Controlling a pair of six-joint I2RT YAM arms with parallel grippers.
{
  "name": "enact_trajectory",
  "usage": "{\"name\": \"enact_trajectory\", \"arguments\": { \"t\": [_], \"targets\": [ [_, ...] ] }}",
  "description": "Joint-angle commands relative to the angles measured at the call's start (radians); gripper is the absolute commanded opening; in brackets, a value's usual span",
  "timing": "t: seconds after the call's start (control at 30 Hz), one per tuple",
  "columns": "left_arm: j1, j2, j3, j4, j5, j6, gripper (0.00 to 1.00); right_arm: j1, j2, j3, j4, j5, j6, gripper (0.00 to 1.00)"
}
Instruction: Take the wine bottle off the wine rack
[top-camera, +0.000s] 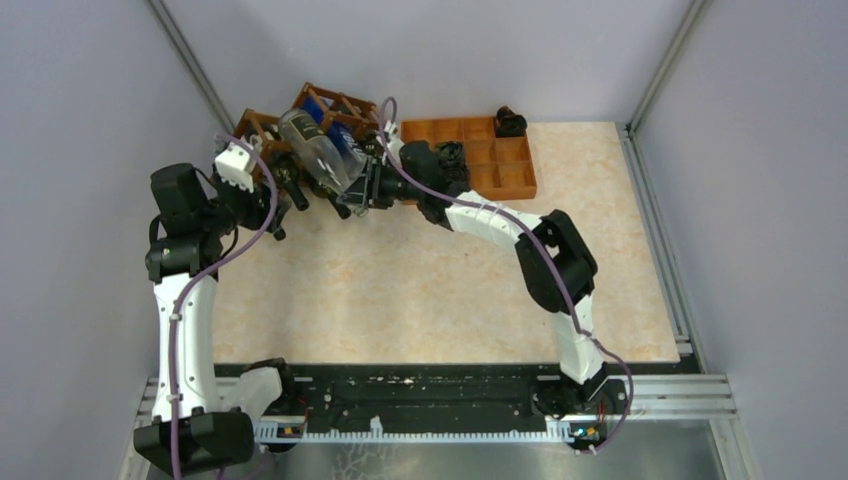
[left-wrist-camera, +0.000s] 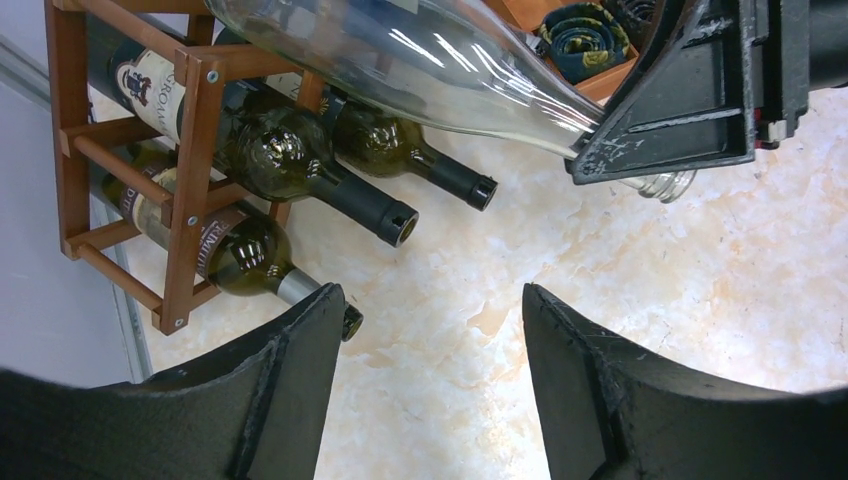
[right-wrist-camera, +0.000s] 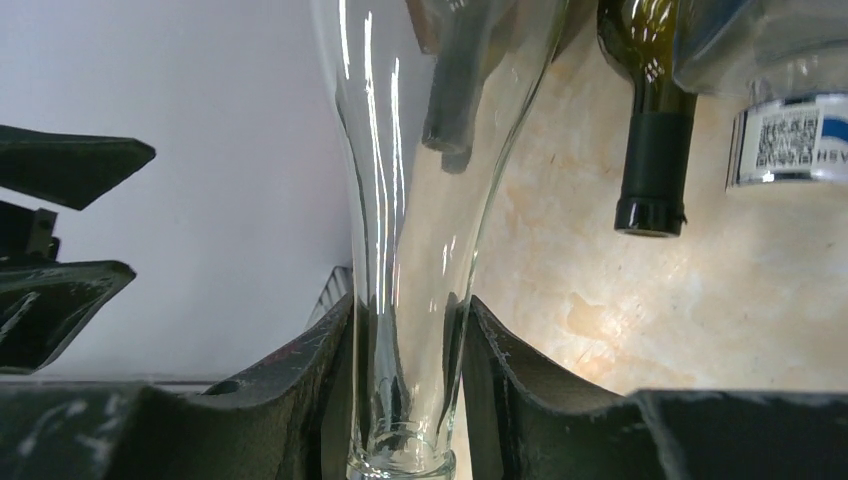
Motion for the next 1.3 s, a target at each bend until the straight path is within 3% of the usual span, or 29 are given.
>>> {"name": "enact_trajectory", "arguments": {
  "t": [0.0, 0.33, 0.77, 1.13, 1.27],
  "targets": [
    [0.006, -0.018, 0.002, 0.001, 0.038, 0.047, 0.73, -0.016, -0.181, -0.027, 0.355, -0.106, 0.065, 0.0],
    [0.005, -0.033, -0.015, -0.018, 0.091, 0.158, 0.89, -0.038, -0.306, -0.149, 0.394, -0.124, 0.098, 0.0],
    [0.004, -0.055, -0.056, -0.032, 0.145, 0.246, 0.92, -0.04, -0.425, -0.312, 0.365, -0.12, 0.11, 0.0],
    [0.003, -0.103, -0.152, -0.049, 0.216, 0.296, 0.92, -0.043, -0.526, -0.363, 0.014, 0.007, -0.05, 0.0],
    [0.003, -0.116, -0.169, -0.049, 0.232, 0.281, 0.91, -0.062, -0.546, -0.4, -0.026, 0.034, -0.08, 0.0]
  ]
}}
